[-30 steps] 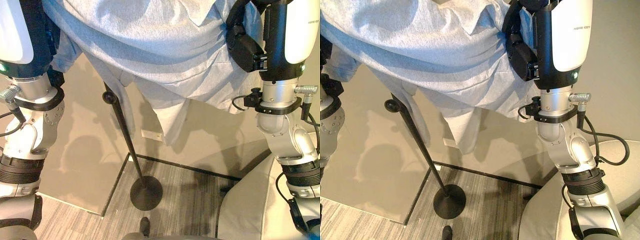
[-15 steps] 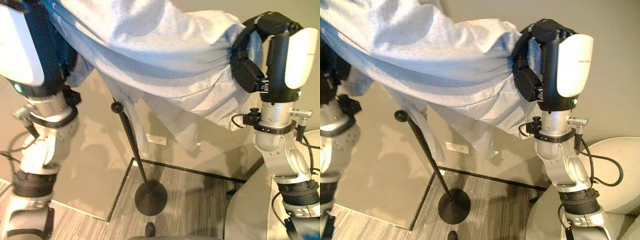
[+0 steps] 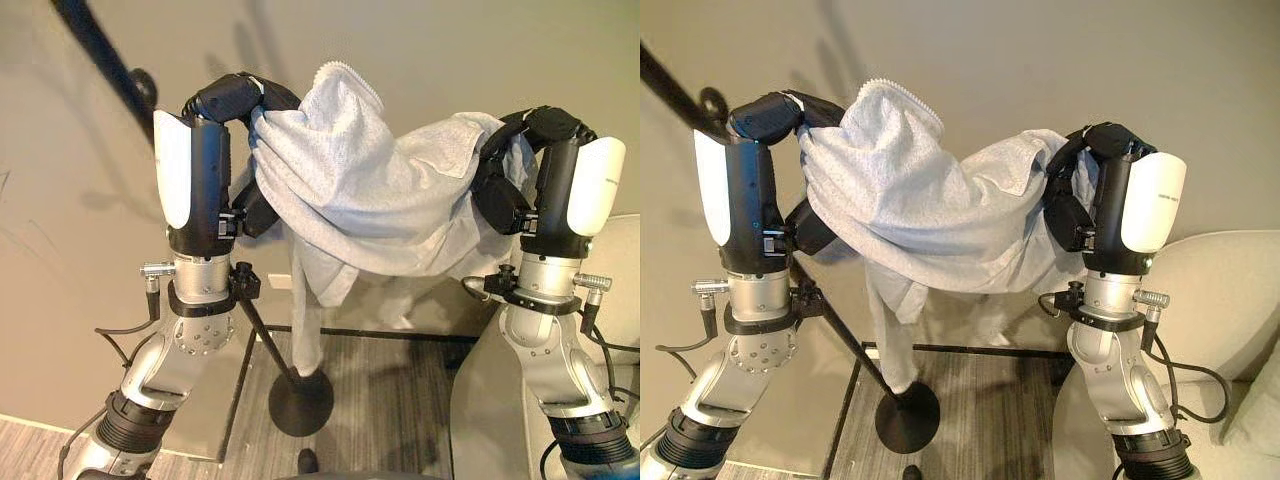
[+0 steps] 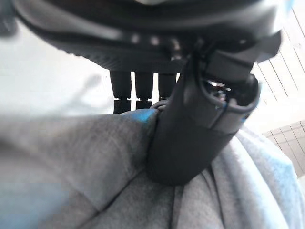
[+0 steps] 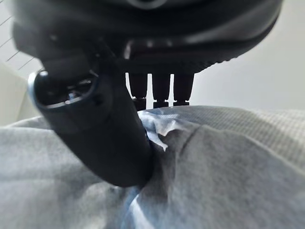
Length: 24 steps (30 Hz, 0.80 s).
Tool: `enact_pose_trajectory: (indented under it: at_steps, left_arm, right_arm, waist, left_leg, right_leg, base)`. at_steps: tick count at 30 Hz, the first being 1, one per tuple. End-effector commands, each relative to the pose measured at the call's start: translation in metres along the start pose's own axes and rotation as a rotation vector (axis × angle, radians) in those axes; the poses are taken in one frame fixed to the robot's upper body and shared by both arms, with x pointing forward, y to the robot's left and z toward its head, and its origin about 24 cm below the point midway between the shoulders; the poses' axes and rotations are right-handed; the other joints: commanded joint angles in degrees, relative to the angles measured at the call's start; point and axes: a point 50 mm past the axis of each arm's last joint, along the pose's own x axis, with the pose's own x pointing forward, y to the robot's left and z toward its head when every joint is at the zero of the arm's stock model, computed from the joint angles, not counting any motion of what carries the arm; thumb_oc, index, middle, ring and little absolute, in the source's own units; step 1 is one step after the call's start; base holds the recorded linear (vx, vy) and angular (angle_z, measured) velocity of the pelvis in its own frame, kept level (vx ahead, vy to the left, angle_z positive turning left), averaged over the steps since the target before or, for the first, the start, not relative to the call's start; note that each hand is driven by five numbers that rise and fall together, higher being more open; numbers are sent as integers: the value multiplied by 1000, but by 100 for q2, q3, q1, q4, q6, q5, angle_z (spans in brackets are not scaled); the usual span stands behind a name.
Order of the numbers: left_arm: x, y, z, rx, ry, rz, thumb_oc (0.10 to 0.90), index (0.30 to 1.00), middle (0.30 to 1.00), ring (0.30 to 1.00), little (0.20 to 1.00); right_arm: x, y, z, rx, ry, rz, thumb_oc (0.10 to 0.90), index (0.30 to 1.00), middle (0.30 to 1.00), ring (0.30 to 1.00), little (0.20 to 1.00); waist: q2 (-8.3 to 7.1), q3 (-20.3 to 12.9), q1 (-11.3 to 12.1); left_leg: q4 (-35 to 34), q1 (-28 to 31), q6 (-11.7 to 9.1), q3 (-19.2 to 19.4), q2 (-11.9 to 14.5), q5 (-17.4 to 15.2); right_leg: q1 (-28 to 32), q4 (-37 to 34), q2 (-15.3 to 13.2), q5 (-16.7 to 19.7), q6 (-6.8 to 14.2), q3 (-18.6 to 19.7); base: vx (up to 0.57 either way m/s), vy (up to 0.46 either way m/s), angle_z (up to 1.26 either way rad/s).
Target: Hang the clothes on the sofa on the clothes rack.
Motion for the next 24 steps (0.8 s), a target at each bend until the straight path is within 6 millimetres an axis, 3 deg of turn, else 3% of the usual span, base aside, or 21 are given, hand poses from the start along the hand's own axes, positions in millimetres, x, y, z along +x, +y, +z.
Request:
enact_pose_trajectory:
  at_steps: [1, 6, 8, 17, 24]
  left_arm:
    - [20, 25, 17, -85, -121, 130, 400, 300, 300, 300, 300]
    - [18, 22, 26, -327, -77, 79, 400, 300, 300, 300, 300]
    - [16, 33, 36, -435, -112, 38, 400, 300, 300, 300, 300]
    - [30, 81, 56, -309, -310, 184, 400, 300, 300, 300, 300]
    - [36, 100, 62, -212, -387, 252, 400, 300, 300, 300, 300]
  right_arm:
    - [29, -32, 35, 89, -194, -245, 400, 300, 300, 300, 300]
    - [23, -40, 44, 107, -216, -270, 400, 300, 300, 300, 300]
    - [23, -45, 55, 126, -270, -276, 400, 300, 300, 300, 300]
    - [32, -56, 78, 129, -428, -311, 400, 300, 300, 300, 300]
    - [38, -65, 84, 125, -470, -368, 400, 300, 300, 300, 300]
  waist:
    - [-420, -243, 74]
    - [-416, -219, 1]
    - [-406, -164, -9]
    - [-403, -160, 64]
    - [-270, -162, 202]
  left_leg:
    - [27, 483, -257, 199, 430, -697]
    - [27, 455, -270, 204, 474, -631]
    - [27, 405, -288, 250, 522, -525]
    - [27, 468, -387, 266, 684, -466]
    - [27, 459, -489, 113, 829, -216]
  right_leg:
    - [-327, -85, -540, 610, 590, 45]
    - [-386, -46, -483, 619, 562, 54]
    - [-451, -10, -431, 650, 543, 83]
    - [-439, 74, -276, 526, 457, 131]
    - [-338, 250, -90, 358, 312, -47]
  base:
    - [-98, -31, -7]
    - [-77, -36, -1]
    - [-119, -58, -2]
    - [-50, -46, -7]
    - [-47, -79, 4]
